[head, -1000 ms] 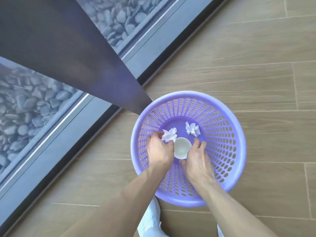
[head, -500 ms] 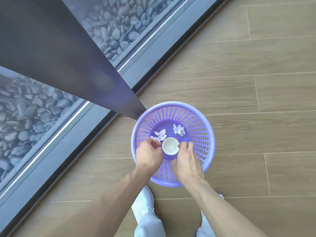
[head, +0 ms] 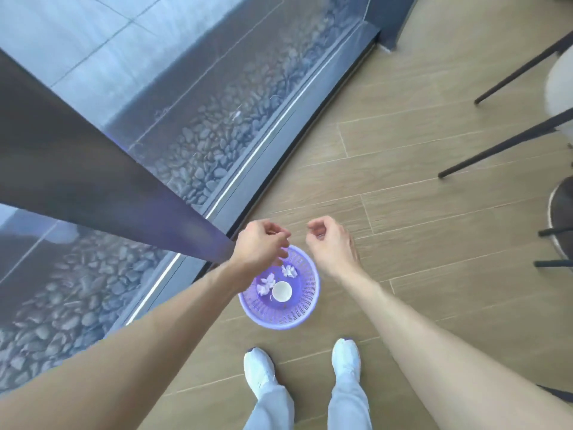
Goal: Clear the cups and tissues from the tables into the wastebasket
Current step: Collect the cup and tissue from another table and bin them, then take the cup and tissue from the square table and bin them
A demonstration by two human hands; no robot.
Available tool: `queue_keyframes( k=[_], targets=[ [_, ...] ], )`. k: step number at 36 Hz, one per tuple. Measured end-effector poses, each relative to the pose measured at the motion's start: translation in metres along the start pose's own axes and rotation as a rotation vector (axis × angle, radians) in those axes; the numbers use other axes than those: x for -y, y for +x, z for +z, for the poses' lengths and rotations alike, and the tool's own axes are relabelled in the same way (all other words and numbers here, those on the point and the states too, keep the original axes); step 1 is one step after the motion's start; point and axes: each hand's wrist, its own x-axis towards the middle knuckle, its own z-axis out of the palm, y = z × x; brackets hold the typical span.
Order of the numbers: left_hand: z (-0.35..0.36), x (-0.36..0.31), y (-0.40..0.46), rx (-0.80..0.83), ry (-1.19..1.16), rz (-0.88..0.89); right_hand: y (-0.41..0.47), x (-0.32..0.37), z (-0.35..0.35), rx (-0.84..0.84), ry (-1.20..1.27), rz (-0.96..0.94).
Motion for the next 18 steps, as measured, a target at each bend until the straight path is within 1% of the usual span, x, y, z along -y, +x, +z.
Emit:
queue_keyframes(
  k=[5,9,13,18],
  targets=[
    [-0.020,-0.096,-0.073,0.045,0.005,0.184,-0.042,0.088,-0.083,-0.101,0.133,-0.039],
    [-0.024,-0.150,-0.128,0.096,-0.009,0.321,-0.087,0.134,-0.142,-0.177,0.208,-0.070],
    [-0.022,-0.191,-0.182,0.174,-0.024,0.407,-0.132,0.157,-0.193,-0.258,0.247,-0.088],
    [-0.013,-0.219,-0.232,0.217,0.008,0.491,-0.183,0.160,-0.248,-0.319,0.284,-0.056]
  ],
)
